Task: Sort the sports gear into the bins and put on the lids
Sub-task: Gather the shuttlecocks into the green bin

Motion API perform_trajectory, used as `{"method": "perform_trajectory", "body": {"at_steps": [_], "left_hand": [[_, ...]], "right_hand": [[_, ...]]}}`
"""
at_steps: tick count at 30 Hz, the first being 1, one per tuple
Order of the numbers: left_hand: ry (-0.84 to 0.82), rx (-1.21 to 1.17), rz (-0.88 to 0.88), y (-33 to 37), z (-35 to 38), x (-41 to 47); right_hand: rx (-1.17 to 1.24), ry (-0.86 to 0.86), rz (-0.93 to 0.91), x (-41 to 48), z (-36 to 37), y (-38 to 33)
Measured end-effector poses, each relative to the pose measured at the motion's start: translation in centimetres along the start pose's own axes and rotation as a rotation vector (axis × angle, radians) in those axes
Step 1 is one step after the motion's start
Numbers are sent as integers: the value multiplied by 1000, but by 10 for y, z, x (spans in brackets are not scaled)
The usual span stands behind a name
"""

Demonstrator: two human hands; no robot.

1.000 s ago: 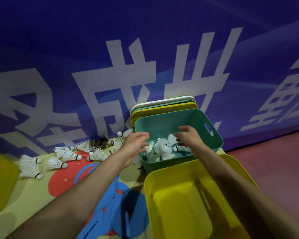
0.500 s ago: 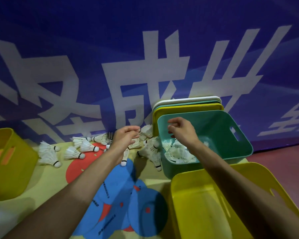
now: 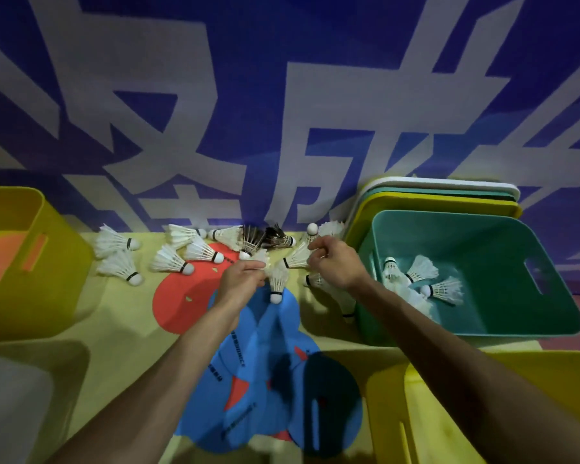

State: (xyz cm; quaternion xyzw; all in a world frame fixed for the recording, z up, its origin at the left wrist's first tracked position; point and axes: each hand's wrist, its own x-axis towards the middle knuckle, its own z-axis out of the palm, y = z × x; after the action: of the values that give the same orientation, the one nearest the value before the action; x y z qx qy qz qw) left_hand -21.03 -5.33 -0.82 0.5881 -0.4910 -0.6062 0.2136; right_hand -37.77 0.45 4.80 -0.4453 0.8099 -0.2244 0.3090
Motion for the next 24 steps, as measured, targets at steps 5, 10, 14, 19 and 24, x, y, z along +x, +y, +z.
{"method": "perform_trajectory", "body": {"at_steps": [5, 10, 14, 19, 24], "left_hand": [[-39, 71, -87, -35, 7, 18], [-89, 183, -124, -54, 19, 36], [-50, 292, -136, -61, 32, 50], [35, 511, -44, -67, 43, 56], [52, 633, 1, -73, 49, 61]], "right_hand": [[-89, 1, 20, 19, 23, 13], [-350, -70, 22, 38, 43, 31], [-686, -130, -101, 52, 53, 37], [-976, -207, -163, 63, 66, 42], [-1104, -194, -164, 67, 74, 47]]}}
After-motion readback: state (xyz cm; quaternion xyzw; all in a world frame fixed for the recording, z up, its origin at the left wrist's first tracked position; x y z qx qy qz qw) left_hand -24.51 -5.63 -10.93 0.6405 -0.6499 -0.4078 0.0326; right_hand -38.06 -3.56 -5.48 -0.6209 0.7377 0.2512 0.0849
